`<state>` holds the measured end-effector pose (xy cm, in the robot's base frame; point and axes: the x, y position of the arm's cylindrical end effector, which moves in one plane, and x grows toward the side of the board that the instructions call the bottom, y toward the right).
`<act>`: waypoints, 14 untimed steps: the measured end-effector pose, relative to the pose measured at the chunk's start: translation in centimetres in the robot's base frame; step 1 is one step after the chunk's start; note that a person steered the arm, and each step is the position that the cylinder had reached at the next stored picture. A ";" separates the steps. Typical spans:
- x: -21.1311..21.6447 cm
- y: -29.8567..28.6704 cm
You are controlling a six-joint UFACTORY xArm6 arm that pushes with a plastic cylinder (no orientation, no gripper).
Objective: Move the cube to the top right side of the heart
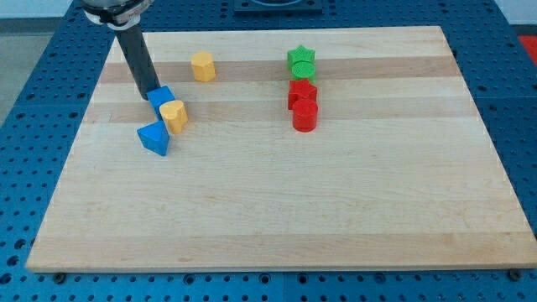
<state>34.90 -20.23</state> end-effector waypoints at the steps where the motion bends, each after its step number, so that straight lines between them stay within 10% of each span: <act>1: 0.0 0.4; 14: 2.1 4.8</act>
<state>37.03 -15.42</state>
